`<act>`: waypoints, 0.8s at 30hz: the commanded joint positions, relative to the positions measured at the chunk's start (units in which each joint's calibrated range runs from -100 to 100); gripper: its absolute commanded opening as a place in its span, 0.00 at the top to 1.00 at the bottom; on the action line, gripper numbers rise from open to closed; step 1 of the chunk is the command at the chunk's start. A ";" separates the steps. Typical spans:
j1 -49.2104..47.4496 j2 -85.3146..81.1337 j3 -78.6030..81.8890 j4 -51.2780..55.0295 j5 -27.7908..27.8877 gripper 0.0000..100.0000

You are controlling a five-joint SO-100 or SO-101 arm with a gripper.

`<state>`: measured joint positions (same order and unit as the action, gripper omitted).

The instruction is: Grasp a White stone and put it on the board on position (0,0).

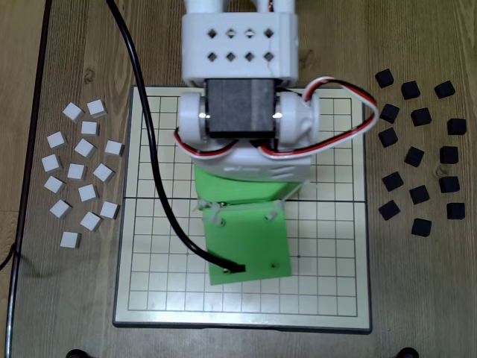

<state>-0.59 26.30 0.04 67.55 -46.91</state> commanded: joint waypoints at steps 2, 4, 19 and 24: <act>-0.36 -4.72 -7.39 3.26 0.00 0.78; -0.09 -5.15 -13.09 7.23 0.88 0.80; -0.64 -3.54 -20.72 11.53 1.61 0.89; -0.64 -3.28 -20.62 11.45 1.61 0.89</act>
<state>-1.67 26.39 -16.58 79.29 -45.59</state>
